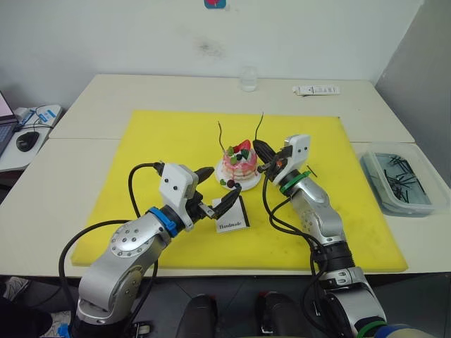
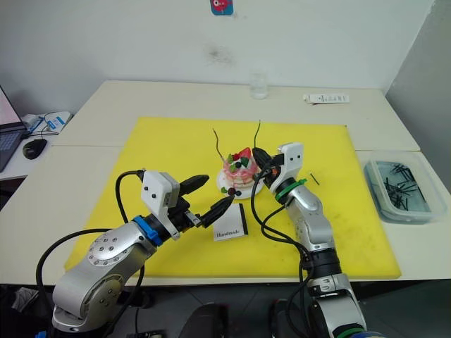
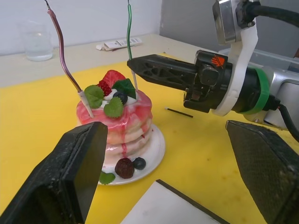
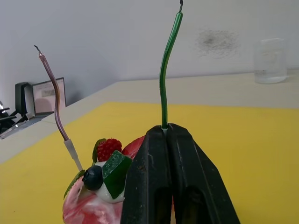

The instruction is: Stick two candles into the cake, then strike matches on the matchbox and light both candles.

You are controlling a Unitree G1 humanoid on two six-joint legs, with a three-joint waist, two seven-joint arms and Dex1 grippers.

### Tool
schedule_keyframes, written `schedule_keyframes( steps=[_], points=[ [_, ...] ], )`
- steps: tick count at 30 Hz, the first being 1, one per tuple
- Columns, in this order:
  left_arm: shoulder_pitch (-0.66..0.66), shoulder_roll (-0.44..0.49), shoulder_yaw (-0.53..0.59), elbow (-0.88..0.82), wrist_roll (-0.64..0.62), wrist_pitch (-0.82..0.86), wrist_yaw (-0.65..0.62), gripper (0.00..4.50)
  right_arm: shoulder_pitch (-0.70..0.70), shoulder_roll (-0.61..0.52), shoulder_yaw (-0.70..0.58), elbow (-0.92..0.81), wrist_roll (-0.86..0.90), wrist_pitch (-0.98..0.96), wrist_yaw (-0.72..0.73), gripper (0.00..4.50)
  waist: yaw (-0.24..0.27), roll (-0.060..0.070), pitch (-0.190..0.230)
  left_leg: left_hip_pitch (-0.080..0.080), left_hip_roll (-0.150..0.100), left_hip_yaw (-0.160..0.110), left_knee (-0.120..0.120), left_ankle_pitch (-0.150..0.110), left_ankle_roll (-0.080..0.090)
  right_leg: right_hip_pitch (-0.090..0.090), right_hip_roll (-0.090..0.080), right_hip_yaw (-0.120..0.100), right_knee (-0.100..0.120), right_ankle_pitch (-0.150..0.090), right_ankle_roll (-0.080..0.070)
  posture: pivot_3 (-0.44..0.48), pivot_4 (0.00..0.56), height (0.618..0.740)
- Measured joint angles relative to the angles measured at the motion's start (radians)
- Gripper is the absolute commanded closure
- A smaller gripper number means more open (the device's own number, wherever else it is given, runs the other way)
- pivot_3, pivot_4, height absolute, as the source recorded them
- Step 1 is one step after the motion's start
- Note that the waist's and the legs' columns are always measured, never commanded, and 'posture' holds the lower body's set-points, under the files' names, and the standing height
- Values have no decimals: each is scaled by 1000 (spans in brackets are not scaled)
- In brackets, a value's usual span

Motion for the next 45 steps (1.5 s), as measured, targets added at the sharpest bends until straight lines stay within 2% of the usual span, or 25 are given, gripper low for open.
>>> schedule_keyframes(
  steps=[34,37,41,45],
  points=[
    [-14,-1,-6,1,0,0,-3,0,72,18,12,-61,11,19,0,4459,0,0,0,0,0,-1,-1,0,0,0,0,-1,-1,-1,-2,0,150,740],
    [-14,-1,-8,1,0,0,-3,0,77,18,12,-66,14,21,1,3815,0,0,0,0,0,-1,-2,0,0,0,0,-1,-1,-1,-2,0,150,740],
    [-13,-1,-9,1,0,0,-3,0,86,17,19,-66,14,30,2,2460,0,1,0,-1,0,-1,-2,0,0,-1,-1,-1,-1,-1,-2,0,150,740],
    [-13,-3,-10,1,1,0,-3,0,86,10,19,-79,19,41,3,2460,0,1,0,-1,0,-1,-2,0,0,-1,-1,-1,-1,-3,-4,0,150,740]
  ],
)
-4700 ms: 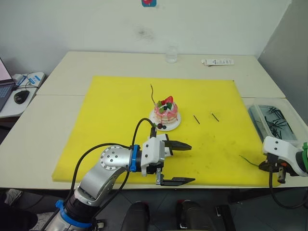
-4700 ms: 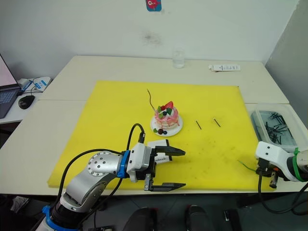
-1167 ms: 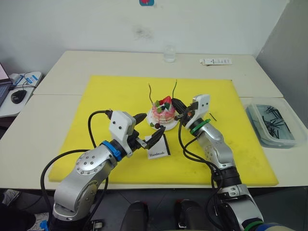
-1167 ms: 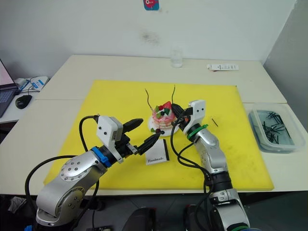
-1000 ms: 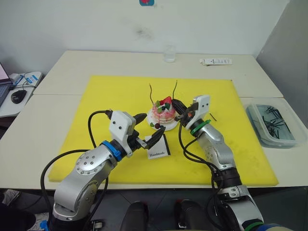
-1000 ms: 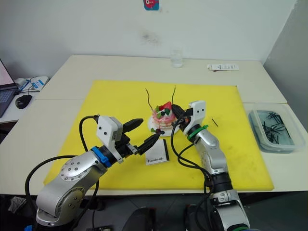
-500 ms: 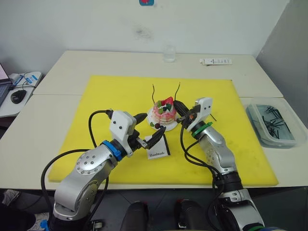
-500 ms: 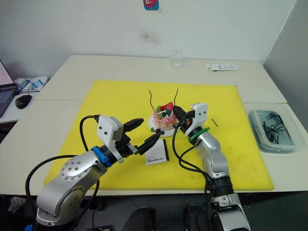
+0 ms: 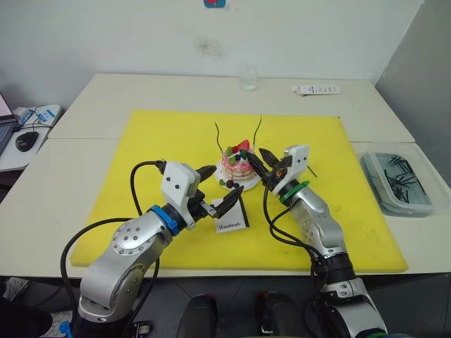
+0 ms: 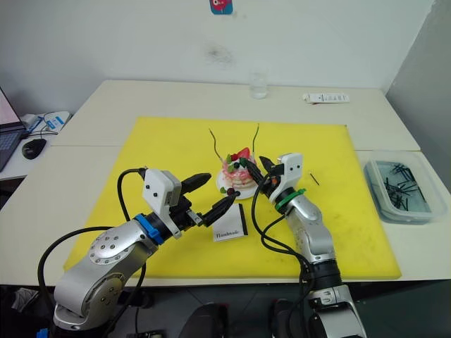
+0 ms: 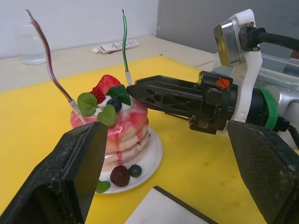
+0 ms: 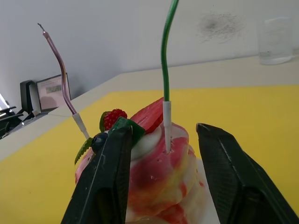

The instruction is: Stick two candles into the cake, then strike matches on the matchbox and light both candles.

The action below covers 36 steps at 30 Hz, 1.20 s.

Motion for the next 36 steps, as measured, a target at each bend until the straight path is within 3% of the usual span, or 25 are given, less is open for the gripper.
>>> schedule_keyframes(
  steps=[7,10,13,17,19,22,24,31,36],
  points=[
    [43,34,8,0,-5,-1,-35,0,24,-76,-5,-127,35,79,24,2460,0,0,0,0,0,0,-1,0,0,-1,-4,-1,0,-1,-1,0,150,740],
    [85,89,74,3,-121,59,-101,0,55,-178,-4,-209,69,153,83,2460,0,0,0,0,0,0,-2,0,0,-1,-4,-1,0,-4,-6,0,150,740],
    [106,155,216,57,-334,196,-138,0,75,-330,-7,-287,99,232,176,2967,0,1,2,0,0,-2,-2,0,0,-1,-4,-3,0,-5,-7,0,150,740],
    [12,348,339,265,-835,462,-72,0,81,-524,95,-388,68,317,310,4431,0,0,4,0,0,-9,-2,0,0,-1,-4,-7,0,-5,-8,0,150,740],
    [-49,474,317,425,-1101,563,17,0,75,-570,168,-412,19,362,327,4474,0,0,5,0,-1,-13,-2,0,0,-1,-3,-8,0,-5,-8,0,150,740],
    [-126,558,222,584,-1363,604,155,0,64,-570,233,-412,-23,390,327,4474,0,1,6,0,-2,-12,-2,0,0,-1,-4,-7,0,-6,-8,0,150,740],
    [-177,557,159,662,-1435,633,206,0,48,-553,253,-413,-39,395,322,4474,1,1,7,-2,-2,-11,-3,0,0,-1,-4,-7,-1,-5,-6,0,150,740],
    [-299,500,-14,813,-1462,742,319,0,50,-548,315,-399,-136,391,303,4474,6,0,7,-2,-2,-10,-3,-2,-3,-1,-4,-7,-1,-7,-1,0,150,740],
    [-326,441,-40,870,-1465,757,403,0,55,-539,319,-399,-155,397,300,4474,6,1,7,-1,-2,-10,-3,-2,-3,-1,-4,-7,1,-7,-1,0,150,740]
  ],
)
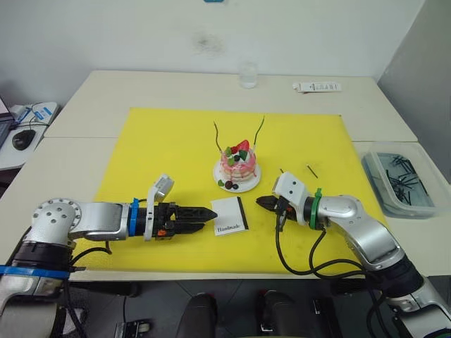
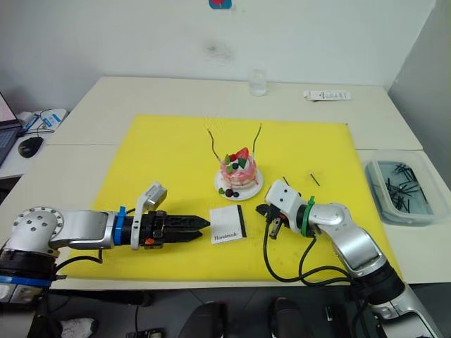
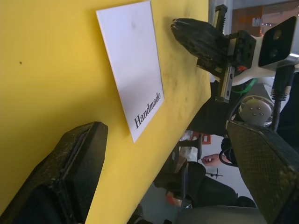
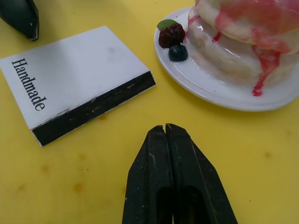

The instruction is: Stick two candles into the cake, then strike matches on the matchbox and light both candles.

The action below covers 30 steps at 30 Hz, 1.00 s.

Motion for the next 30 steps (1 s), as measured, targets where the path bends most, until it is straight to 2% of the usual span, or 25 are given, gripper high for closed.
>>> schedule_keyframes(
  steps=[8,13,26,30],
  points=[
    [-9,-139,52,27,-12,-21,141,0,24,4,18,-12,-20,36,6,4474,7,0,-1,1,-4,-1,3,0,0,3,-4,-1,1,0,0,0,150,740],
    [3,-193,76,14,-12,-36,190,0,27,32,35,-13,-27,54,4,4474,6,-1,-2,2,-8,0,4,0,0,4,-9,0,1,0,0,0,150,740],
    [33,-275,120,-23,-13,-63,268,0,-10,120,74,3,-22,100,23,4474,7,-2,-2,1,-15,-4,4,1,0,5,-12,1,1,1,3,0,150,740],
    [44,-286,126,-36,-13,-66,276,0,-28,152,85,32,-23,97,25,4474,7,-2,-2,1,-16,-3,5,1,0,5,-13,1,0,4,8,0,150,740]
  ],
)
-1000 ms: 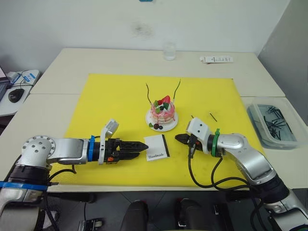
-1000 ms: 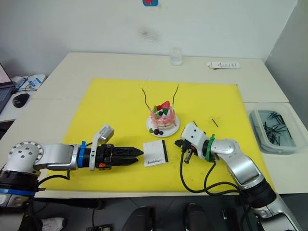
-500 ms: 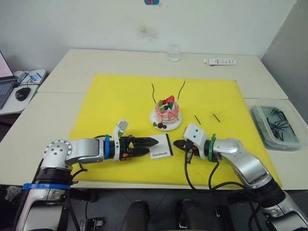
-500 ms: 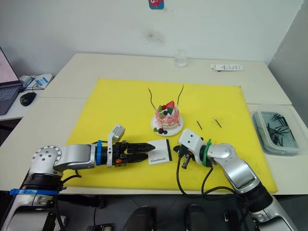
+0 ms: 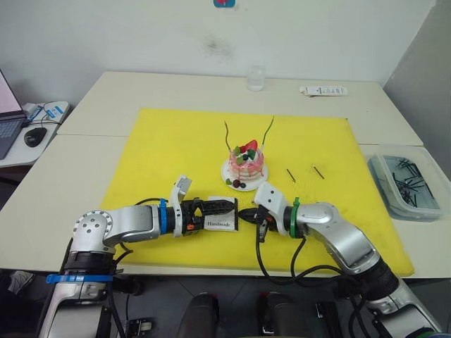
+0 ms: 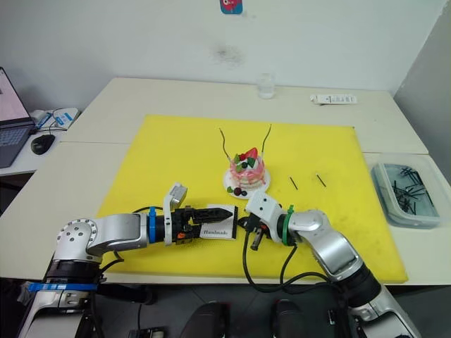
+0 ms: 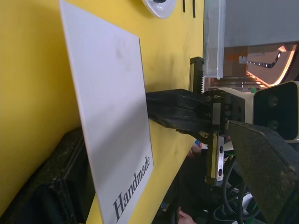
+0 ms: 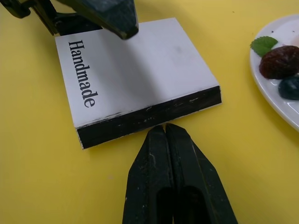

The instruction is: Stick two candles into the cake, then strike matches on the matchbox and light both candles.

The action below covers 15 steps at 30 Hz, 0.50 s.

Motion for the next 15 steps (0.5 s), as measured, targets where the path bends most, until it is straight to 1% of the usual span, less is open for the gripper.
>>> schedule_keyframes(
  steps=[9,15],
  points=[
    [29,-1,11,-31,-2,-20,1,0,-25,10,23,52,-38,-53,-8,4474,-1,0,0,0,0,0,0,0,0,0,-1,0,-1,-1,-1,0,150,740],
    [43,3,23,-37,-3,-22,0,0,-51,69,22,114,-46,-68,-44,4474,-6,0,0,1,0,-1,0,0,0,0,0,1,0,-1,-2,0,150,740]
  ],
)
